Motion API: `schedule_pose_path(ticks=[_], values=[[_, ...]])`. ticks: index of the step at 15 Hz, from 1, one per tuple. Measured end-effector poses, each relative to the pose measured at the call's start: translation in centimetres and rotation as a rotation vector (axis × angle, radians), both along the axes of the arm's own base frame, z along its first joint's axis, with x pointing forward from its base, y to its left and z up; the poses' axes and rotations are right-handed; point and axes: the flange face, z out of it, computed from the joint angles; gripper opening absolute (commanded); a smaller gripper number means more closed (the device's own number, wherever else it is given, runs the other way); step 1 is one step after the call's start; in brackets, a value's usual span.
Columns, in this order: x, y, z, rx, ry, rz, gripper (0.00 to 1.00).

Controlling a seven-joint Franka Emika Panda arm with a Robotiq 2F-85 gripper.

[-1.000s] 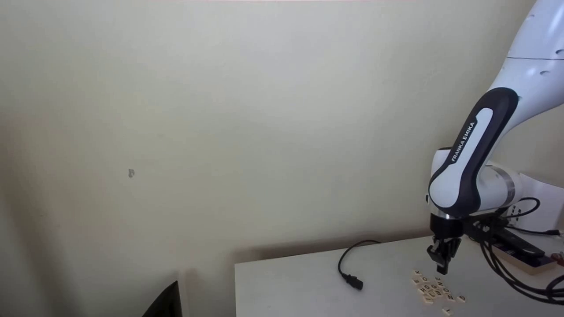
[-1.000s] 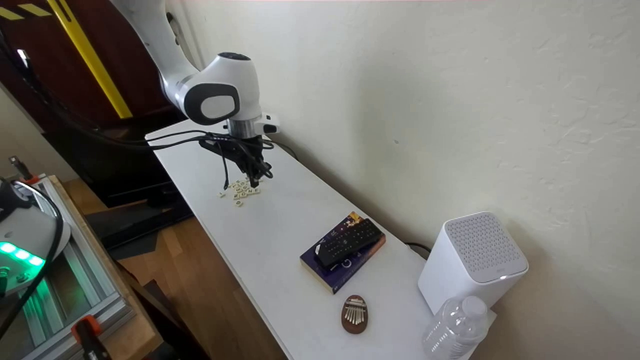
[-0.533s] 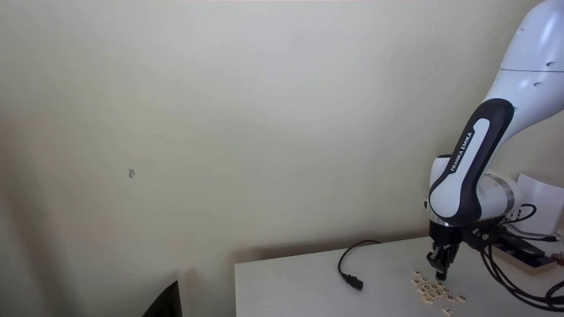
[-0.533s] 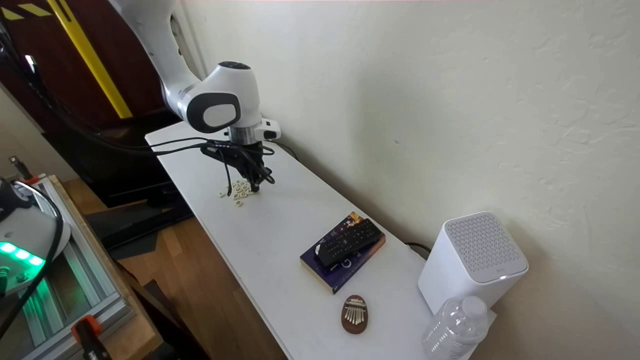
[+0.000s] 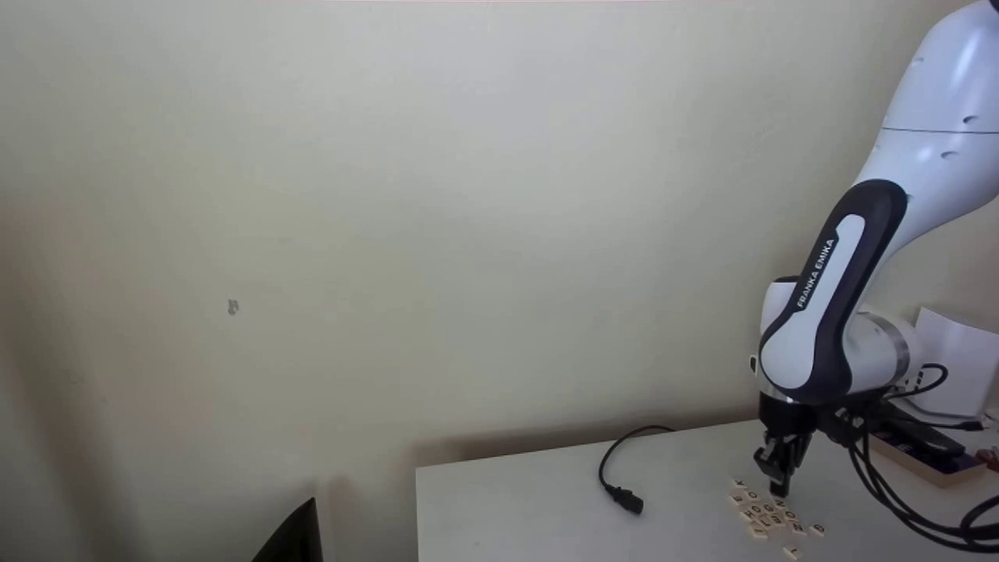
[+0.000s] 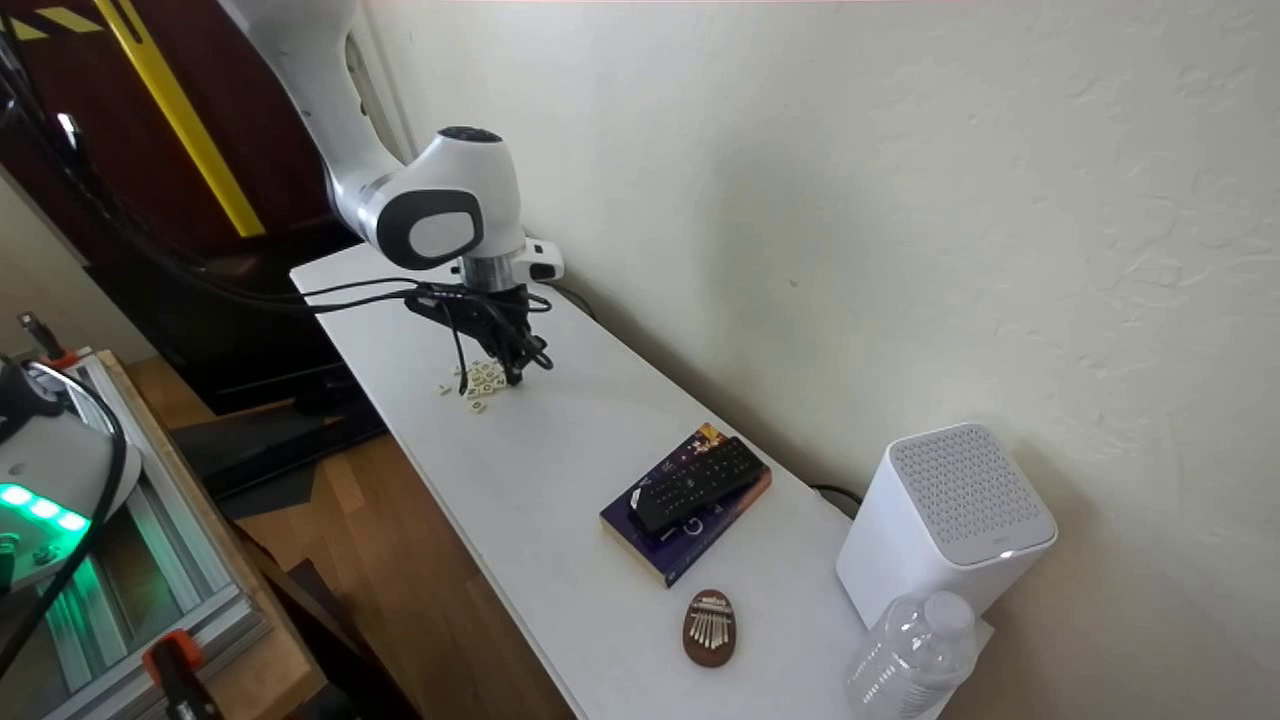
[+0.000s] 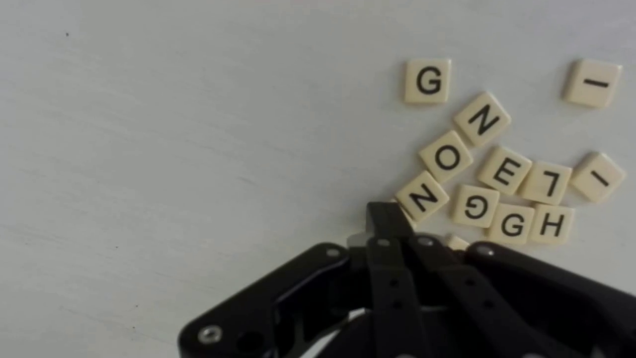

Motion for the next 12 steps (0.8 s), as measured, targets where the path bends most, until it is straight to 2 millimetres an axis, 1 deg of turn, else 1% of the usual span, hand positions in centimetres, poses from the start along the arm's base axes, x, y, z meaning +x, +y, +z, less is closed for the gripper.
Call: schedule_pose_path(ticks=[8,12], values=[[0.6,-0.3,0.0,-0.005,-0.010,-0.034,0.00],[1.0,-1.6,0.0,-0.011,-0.019,-0.122,0.00]])
